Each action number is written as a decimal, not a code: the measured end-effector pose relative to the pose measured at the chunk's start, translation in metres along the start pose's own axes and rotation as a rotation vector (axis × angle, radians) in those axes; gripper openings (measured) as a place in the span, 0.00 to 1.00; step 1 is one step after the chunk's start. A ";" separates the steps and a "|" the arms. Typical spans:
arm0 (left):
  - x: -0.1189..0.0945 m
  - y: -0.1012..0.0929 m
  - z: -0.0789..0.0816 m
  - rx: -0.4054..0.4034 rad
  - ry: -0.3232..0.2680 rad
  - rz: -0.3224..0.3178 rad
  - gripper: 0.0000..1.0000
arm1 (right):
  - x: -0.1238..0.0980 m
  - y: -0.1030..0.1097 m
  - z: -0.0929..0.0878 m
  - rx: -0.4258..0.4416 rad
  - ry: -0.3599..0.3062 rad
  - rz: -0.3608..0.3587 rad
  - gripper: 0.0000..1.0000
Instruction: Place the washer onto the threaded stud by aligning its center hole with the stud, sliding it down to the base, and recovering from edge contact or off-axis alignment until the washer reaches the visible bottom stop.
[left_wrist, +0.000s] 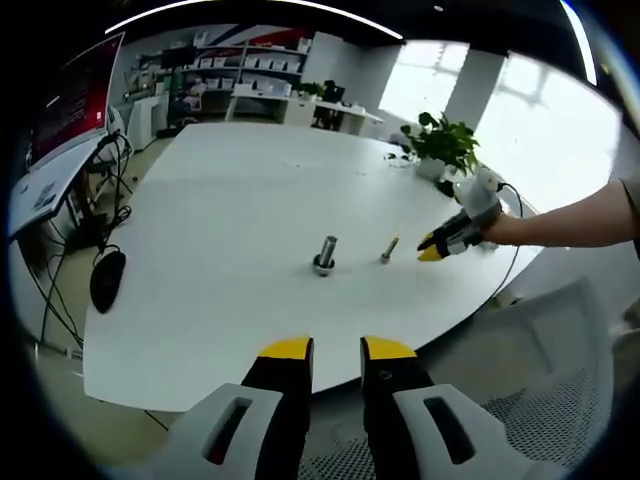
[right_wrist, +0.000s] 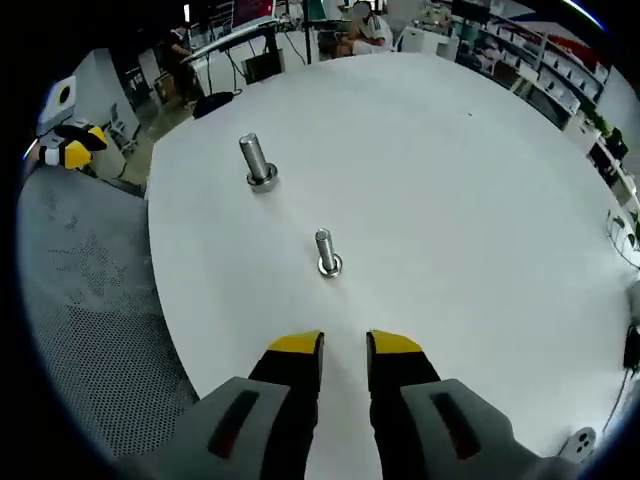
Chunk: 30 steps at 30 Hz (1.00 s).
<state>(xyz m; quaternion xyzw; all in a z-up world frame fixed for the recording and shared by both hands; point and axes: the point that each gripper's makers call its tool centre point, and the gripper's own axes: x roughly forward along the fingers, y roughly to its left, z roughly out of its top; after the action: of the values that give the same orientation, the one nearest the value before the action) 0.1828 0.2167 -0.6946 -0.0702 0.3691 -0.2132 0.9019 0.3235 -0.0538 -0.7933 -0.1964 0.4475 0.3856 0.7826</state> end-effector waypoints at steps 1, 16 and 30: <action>0.000 0.000 0.000 0.000 -0.001 0.001 0.16 | -0.002 0.001 0.000 0.002 -0.012 0.001 0.20; 0.000 0.001 0.001 -0.001 -0.005 0.005 0.16 | -0.056 0.025 0.004 0.083 -0.217 0.002 0.21; -0.001 0.001 -0.001 0.002 0.006 0.009 0.16 | -0.109 0.040 0.020 0.207 -0.412 -0.025 0.25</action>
<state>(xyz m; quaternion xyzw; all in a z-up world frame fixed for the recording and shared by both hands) 0.1822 0.2180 -0.6952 -0.0671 0.3720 -0.2097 0.9017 0.2704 -0.0623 -0.6889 -0.0379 0.3129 0.3601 0.8781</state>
